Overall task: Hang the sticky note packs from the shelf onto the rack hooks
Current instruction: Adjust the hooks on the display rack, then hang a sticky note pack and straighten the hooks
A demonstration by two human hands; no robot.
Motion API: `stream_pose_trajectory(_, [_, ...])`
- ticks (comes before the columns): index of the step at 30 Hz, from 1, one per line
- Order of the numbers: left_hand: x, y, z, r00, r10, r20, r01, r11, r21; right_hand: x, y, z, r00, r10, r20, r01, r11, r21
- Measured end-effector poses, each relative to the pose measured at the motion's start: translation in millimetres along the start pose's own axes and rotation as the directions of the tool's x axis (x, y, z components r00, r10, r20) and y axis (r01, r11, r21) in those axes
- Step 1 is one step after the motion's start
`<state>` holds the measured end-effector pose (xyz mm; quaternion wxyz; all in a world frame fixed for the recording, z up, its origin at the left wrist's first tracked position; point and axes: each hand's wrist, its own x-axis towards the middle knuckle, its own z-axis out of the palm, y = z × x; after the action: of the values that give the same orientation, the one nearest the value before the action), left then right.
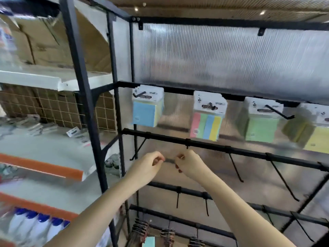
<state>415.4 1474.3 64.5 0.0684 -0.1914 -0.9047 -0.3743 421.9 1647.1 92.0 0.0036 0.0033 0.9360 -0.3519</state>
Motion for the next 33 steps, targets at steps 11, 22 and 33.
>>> stream_pose_trajectory(11, [-106.1, -126.3, -116.2, 0.912, -0.375, -0.168, 0.388, 0.920, 0.056, -24.6, -150.4, 150.3, 0.906, -0.369, 0.206, 0.369, 0.929, 0.043])
stream_pose_trajectory(22, [-164.0, -220.6, -191.9, 0.785, -0.552, -0.281, 0.602, 0.787, 0.135, 8.1, -245.1, 272.2, 0.811, -0.481, 0.333, 0.476, 0.874, 0.101])
stream_pose_trajectory(33, [-107.8, -328.4, -271.7, 0.701, -0.655, -0.281, 0.706, 0.695, 0.140, 110.9, -330.5, 378.9, 0.829, -0.413, 0.377, 0.402, 0.909, 0.110])
